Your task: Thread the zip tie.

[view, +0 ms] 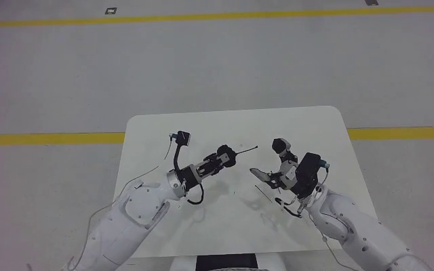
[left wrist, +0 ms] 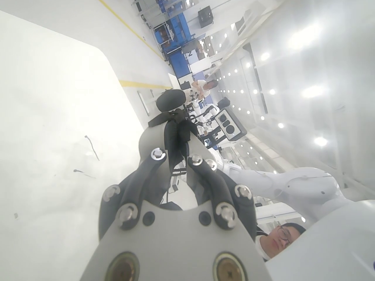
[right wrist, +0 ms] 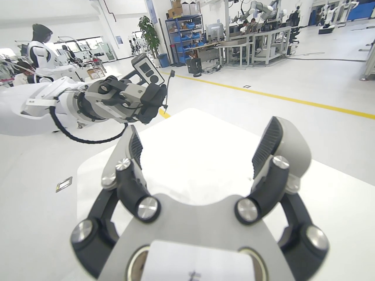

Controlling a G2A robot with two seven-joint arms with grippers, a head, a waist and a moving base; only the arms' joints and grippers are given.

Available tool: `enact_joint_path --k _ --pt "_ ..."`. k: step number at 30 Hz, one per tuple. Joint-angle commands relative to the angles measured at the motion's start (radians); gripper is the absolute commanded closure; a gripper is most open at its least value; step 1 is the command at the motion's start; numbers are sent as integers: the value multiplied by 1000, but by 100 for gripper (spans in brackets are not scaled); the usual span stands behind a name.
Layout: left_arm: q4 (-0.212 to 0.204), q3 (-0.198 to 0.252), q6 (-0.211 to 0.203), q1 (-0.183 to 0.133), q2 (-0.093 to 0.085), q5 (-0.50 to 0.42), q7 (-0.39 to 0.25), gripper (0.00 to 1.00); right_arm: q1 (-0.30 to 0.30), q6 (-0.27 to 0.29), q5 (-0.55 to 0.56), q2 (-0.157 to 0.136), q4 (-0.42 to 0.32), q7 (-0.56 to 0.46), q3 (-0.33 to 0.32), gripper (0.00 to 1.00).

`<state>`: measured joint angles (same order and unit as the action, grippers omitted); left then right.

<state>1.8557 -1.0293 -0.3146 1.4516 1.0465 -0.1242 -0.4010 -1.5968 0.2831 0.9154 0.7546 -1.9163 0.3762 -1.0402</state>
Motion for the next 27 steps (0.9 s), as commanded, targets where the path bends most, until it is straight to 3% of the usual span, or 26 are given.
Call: enact_joint_path --k 1,8,13,18,27 --pt "0 0 0 0 0 0 0 100 0 0 0 0 0 0 0 0" --pt "12 -9 -25 27 13 -280 23 100 -3 -32 70 10 10 50 -8 0" --pt "2 -21 -25 46 24 -490 -33 100 -10 -47 166 22 35 142 -5 0" --pt "-40 -1 -25 48 39 -684 -122 100 4 -83 257 40 64 218 15 0" --pt "-93 34 -25 33 62 -863 -186 100 70 -149 377 84 87 249 94 0"
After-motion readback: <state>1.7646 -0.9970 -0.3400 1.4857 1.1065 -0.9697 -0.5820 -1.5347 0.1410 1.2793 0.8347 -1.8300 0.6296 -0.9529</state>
